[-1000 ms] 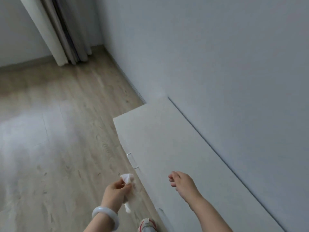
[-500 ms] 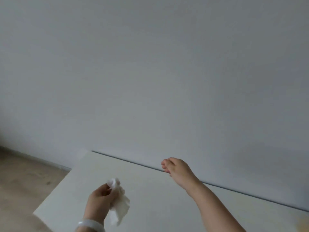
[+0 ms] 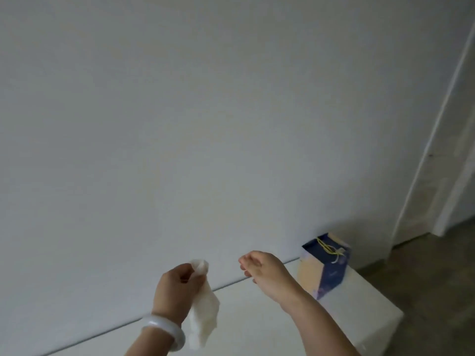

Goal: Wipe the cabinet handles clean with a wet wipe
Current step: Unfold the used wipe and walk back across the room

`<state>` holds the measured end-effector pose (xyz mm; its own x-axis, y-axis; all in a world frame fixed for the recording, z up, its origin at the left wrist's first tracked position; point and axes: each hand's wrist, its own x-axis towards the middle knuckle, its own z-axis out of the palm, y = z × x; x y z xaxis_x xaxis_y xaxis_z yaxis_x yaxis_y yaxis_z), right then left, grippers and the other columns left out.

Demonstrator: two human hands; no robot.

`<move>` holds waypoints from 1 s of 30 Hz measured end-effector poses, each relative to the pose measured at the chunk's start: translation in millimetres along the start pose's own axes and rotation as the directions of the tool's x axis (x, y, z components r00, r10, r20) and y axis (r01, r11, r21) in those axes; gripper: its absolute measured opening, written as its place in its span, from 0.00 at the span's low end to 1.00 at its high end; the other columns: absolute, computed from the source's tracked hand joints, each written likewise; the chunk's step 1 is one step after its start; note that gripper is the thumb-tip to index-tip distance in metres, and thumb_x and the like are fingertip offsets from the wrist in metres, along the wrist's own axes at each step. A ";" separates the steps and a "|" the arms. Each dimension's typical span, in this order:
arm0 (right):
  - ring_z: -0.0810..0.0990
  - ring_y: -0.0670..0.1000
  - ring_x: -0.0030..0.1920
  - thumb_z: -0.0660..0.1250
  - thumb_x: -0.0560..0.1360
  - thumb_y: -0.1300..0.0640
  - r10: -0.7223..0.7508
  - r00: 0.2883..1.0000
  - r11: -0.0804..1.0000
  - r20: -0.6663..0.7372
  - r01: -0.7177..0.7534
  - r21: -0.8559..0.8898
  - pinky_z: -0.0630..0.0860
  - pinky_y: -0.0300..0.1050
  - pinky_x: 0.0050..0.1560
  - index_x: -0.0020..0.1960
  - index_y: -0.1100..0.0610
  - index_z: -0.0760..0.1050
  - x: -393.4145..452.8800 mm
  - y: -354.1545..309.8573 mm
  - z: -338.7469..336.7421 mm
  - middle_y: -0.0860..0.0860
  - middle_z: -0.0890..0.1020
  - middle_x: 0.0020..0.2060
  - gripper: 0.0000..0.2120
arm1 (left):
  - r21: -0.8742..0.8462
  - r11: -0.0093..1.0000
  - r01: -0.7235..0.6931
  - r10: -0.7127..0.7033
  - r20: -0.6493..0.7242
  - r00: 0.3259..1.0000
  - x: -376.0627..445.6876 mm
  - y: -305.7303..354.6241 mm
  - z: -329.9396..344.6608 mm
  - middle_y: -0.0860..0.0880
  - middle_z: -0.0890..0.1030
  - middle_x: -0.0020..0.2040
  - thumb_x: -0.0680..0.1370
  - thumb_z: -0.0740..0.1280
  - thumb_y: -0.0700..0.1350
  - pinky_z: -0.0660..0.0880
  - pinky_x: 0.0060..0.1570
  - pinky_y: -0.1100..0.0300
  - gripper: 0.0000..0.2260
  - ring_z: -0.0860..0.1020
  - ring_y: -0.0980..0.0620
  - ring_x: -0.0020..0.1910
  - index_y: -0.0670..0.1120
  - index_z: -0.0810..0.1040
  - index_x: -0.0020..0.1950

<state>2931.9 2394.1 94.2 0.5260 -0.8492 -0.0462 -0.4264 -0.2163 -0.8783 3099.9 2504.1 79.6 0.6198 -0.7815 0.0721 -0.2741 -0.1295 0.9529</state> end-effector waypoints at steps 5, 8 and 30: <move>0.78 0.45 0.46 0.62 0.79 0.51 0.052 0.982 0.998 -0.183 -0.046 0.037 0.73 0.41 0.50 0.49 0.53 0.77 -32.6 73.1 -174.5 0.44 0.79 0.41 0.08 | 0.007 0.997 -0.080 0.076 0.230 0.970 -3.3 81.6 196.7 0.50 0.75 0.30 0.75 0.69 0.51 0.69 0.35 0.58 0.16 0.72 0.51 0.31 0.39 0.77 0.38; 0.77 0.43 0.40 0.62 0.79 0.53 0.079 0.956 0.997 -0.283 -0.075 0.026 0.72 0.40 0.45 0.49 0.57 0.78 -59.4 120.7 -277.7 0.48 0.80 0.38 0.09 | -0.047 0.991 -0.124 0.132 0.378 0.916 -24.7 129.7 317.2 0.52 0.75 0.28 0.75 0.69 0.45 0.69 0.33 0.61 0.12 0.71 0.52 0.30 0.42 0.77 0.34; 0.81 0.44 0.40 0.71 0.74 0.56 0.364 0.582 0.929 -0.728 -0.284 0.238 0.77 0.42 0.47 0.37 0.46 0.77 -108.1 375.7 -744.2 0.45 0.82 0.36 0.09 | -0.234 0.966 0.113 0.170 0.898 0.405 -94.8 322.2 907.4 0.42 0.84 0.38 0.74 0.65 0.27 0.76 0.29 0.68 0.09 0.83 0.49 0.37 0.38 0.82 0.43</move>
<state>2167.3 2046.2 123.3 -0.3846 -0.9231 0.0001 -0.3705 0.1543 -0.9159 2285.6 1982.7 112.6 -0.4563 -0.8868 -0.0733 -0.0226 -0.0708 0.9972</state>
